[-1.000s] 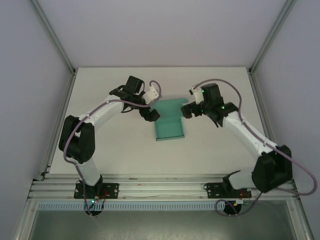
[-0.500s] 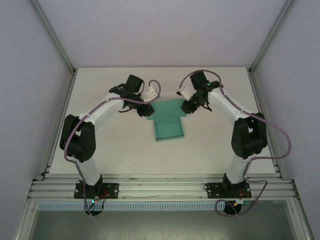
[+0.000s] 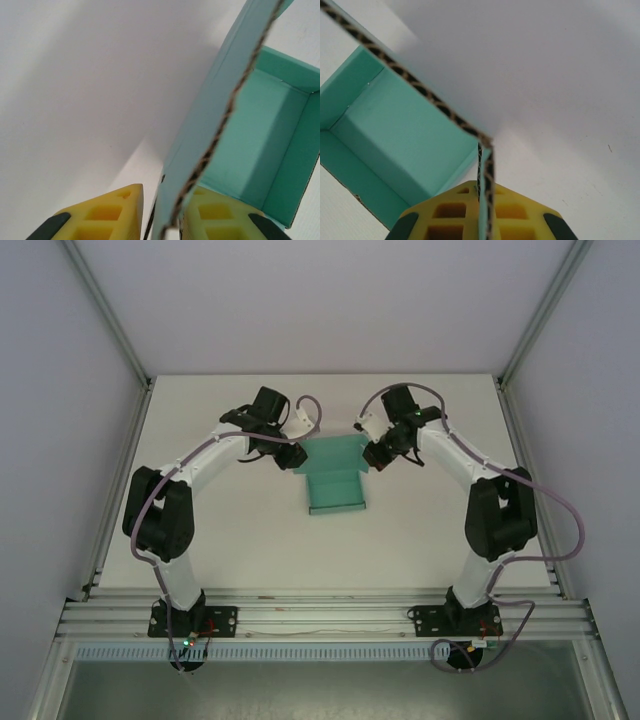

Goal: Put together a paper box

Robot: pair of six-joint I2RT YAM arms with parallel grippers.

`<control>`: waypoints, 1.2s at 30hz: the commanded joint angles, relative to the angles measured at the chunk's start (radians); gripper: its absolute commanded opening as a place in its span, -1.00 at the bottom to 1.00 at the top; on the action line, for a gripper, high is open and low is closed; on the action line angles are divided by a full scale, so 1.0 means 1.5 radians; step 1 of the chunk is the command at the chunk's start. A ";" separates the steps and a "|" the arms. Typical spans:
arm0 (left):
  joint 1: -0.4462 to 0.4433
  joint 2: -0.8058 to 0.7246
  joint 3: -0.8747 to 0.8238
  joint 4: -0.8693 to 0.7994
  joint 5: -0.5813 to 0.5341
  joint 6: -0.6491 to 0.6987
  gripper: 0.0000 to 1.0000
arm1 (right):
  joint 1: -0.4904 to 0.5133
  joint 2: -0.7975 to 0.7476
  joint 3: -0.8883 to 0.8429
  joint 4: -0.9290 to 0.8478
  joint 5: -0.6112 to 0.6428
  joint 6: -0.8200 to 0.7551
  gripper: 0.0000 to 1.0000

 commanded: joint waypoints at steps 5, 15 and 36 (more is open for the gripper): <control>0.003 -0.006 -0.008 0.007 -0.031 -0.033 -1.00 | 0.000 -0.055 -0.046 0.053 -0.003 0.051 -1.00; -0.024 -0.006 0.004 0.149 -0.126 -0.374 -1.00 | 0.057 -0.103 -0.103 0.254 0.229 0.435 -1.00; -0.074 0.081 0.011 0.301 -0.163 -0.674 -1.00 | 0.134 -0.030 -0.167 0.368 0.256 0.546 -1.00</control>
